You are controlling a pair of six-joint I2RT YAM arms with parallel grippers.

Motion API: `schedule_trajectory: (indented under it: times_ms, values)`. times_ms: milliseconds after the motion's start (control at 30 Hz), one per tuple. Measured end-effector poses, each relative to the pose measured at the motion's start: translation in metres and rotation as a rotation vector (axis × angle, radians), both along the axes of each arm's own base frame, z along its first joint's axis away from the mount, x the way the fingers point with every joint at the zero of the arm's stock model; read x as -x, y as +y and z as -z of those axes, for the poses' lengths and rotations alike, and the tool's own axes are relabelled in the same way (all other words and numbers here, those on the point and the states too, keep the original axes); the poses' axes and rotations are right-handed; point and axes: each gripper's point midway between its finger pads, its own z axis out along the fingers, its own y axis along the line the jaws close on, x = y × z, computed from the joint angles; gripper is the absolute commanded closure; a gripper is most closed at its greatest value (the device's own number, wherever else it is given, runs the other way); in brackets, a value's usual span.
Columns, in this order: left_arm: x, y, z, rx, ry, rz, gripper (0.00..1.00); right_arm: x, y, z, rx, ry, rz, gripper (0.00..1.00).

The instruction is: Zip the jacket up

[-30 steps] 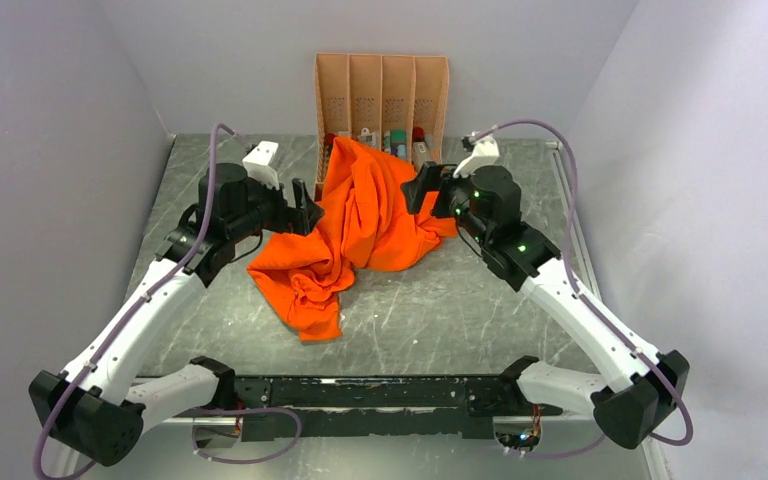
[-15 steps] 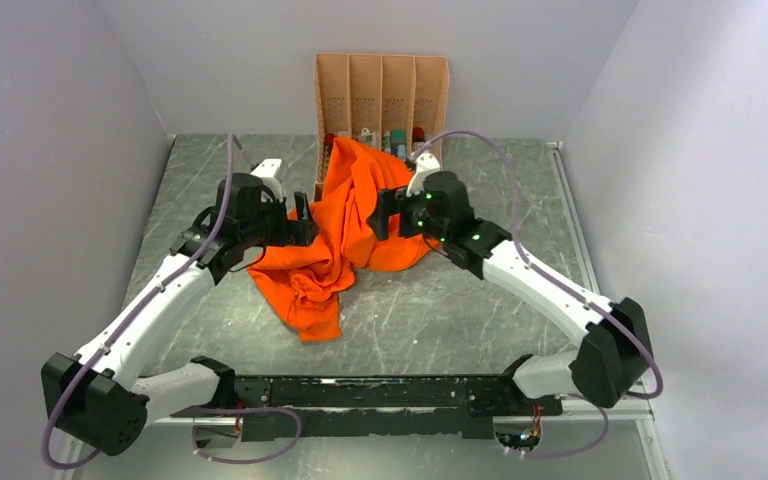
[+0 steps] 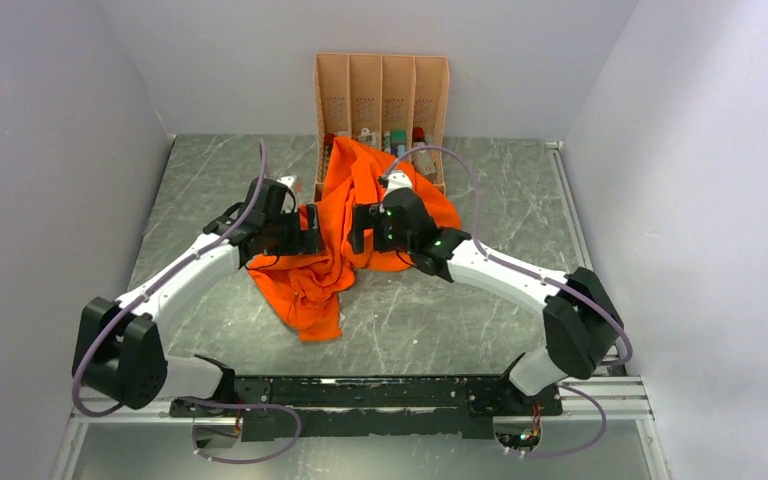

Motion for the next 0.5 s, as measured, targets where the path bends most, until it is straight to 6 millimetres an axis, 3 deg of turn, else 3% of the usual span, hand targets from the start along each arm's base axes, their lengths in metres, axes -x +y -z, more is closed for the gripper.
schedule_trajectory:
  times_ms: [167,267,333,400,467,500]
  values:
    - [0.001,-0.005,0.024,-0.001,0.081,-0.004,0.26,-0.006,0.008,0.022,0.007,0.031,0.037,0.10]
    - [0.001,-0.007,0.032,0.002,0.109,-0.007,0.48,-0.011,0.013,0.033,0.007,0.044,0.051,0.25]
    - [0.001,-0.007,0.034,0.001,0.116,-0.008,0.69,-0.014,0.015,0.037,0.003,0.045,0.060,0.43]
    - [0.001,-0.007,0.034,0.001,0.118,-0.010,0.91,-0.017,0.017,0.038,-0.001,0.041,0.065,0.69]
    - [0.001,-0.007,0.034,0.001,0.119,-0.013,0.92,-0.019,0.018,0.037,-0.003,0.033,0.068,0.98]
    - [0.001,-0.007,0.034,0.000,0.118,-0.013,0.92,-0.021,0.018,0.035,-0.006,0.028,0.073,1.00]
